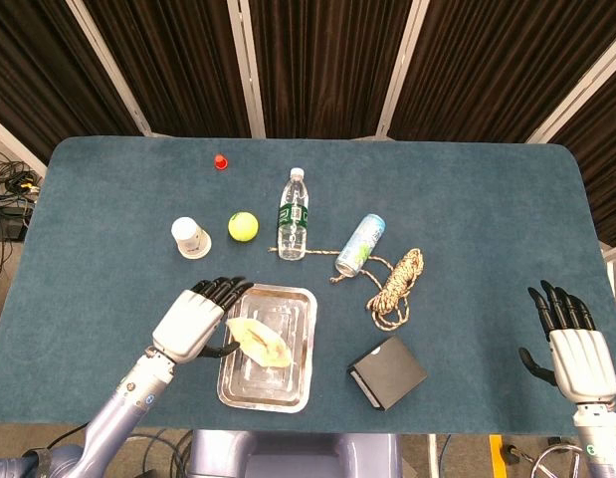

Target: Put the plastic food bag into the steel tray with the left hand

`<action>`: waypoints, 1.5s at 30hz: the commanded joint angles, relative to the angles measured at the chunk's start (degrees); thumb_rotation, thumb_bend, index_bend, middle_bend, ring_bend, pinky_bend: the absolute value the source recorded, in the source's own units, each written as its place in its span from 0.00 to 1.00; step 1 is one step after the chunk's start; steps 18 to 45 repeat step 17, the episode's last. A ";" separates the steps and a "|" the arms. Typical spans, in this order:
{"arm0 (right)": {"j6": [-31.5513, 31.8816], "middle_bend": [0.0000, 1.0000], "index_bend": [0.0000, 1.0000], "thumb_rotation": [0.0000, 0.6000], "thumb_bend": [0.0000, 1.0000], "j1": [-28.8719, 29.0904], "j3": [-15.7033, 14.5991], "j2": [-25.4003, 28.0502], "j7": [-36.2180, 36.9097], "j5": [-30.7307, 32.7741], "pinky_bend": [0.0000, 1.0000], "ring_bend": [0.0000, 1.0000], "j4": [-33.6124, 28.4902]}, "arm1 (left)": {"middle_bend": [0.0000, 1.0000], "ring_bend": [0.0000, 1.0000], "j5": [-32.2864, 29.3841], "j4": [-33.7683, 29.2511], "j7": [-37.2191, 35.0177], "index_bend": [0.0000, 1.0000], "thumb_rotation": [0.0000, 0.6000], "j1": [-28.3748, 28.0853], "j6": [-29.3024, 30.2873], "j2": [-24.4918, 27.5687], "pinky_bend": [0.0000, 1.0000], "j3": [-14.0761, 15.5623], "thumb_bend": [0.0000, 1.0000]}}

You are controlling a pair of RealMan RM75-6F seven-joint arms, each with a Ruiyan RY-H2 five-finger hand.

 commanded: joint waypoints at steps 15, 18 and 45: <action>-0.57 0.00 0.00 1.00 0.30 0.22 -0.17 -0.45 -1.71 0.00 0.10 0.00 -0.24 | 0.00 0.00 8.08 11.68 -22.48 0.00 1.00 17.43 19.07 17.01 0.00 8.79 0.01; -0.60 0.00 0.00 1.00 0.30 0.22 -0.18 -0.51 -1.94 0.06 0.10 0.00 -0.20 | 0.00 0.00 8.51 14.91 -25.71 0.00 1.00 19.23 20.85 17.52 0.00 9.32 0.00; -0.60 0.00 0.00 1.00 0.30 0.22 -0.18 -0.51 -1.94 0.06 0.10 0.00 -0.20 | 0.00 0.00 8.51 14.91 -25.71 0.00 1.00 19.23 20.85 17.52 0.00 9.32 0.00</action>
